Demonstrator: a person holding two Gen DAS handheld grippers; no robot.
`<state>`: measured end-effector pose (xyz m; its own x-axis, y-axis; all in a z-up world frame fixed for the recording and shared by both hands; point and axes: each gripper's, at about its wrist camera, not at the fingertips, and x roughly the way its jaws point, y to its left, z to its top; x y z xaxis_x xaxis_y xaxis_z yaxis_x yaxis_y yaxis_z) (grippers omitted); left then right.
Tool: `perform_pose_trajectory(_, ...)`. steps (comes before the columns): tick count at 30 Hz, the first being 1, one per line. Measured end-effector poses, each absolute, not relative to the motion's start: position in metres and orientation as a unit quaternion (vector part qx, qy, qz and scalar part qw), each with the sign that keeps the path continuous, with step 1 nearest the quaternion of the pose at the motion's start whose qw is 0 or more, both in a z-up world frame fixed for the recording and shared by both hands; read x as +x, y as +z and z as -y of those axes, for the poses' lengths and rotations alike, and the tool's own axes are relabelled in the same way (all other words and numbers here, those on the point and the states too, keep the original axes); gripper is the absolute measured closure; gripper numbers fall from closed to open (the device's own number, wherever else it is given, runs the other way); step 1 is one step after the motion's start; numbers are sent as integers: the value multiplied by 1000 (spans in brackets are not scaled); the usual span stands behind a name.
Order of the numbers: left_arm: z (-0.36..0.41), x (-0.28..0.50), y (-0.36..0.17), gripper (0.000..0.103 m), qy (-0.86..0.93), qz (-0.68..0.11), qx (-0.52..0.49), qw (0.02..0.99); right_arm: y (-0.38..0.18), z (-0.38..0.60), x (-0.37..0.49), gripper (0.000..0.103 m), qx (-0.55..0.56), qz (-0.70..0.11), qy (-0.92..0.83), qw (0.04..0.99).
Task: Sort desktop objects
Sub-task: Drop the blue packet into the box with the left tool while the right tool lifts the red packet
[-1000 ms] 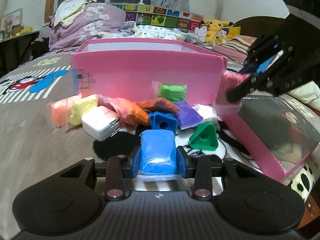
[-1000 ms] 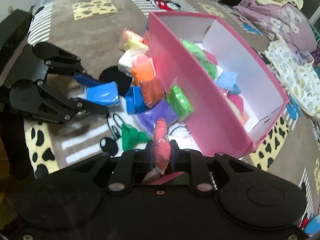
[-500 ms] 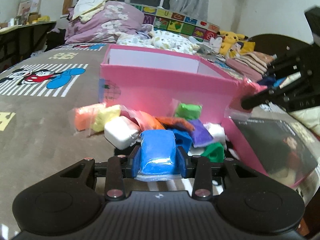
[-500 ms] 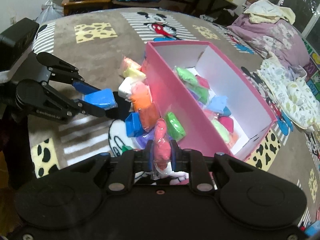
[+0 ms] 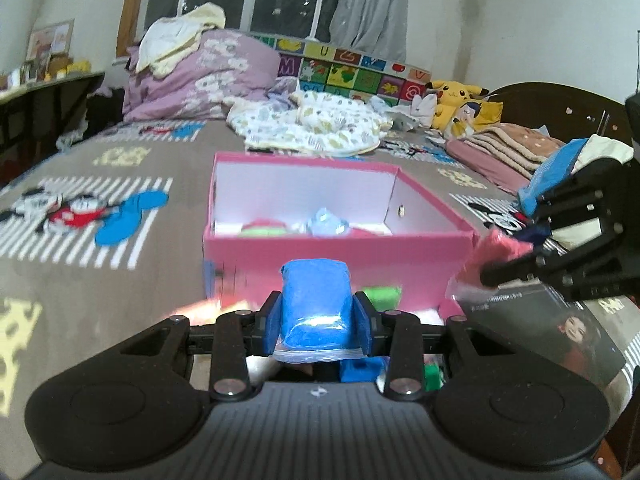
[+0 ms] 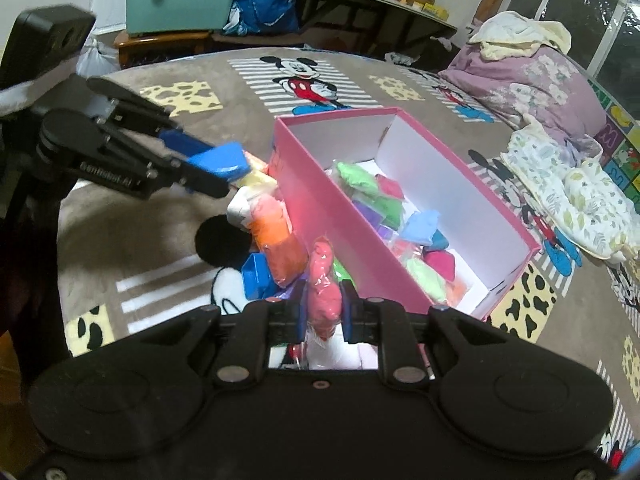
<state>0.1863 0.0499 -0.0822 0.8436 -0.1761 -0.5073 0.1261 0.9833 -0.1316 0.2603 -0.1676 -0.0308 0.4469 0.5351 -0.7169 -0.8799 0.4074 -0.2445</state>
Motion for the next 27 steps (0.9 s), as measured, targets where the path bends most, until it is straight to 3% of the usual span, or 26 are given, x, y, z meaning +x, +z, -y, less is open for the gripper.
perform_pose_trajectory(12,-43,248,-48,67,-78,-257,-29,963,-20,177,273,87,-249,-266,433,824)
perform_pose_trajectory(27,-24,346,-72,67,-94,-343,-58,933,-26,188,289,87,-204,-273,397,852)
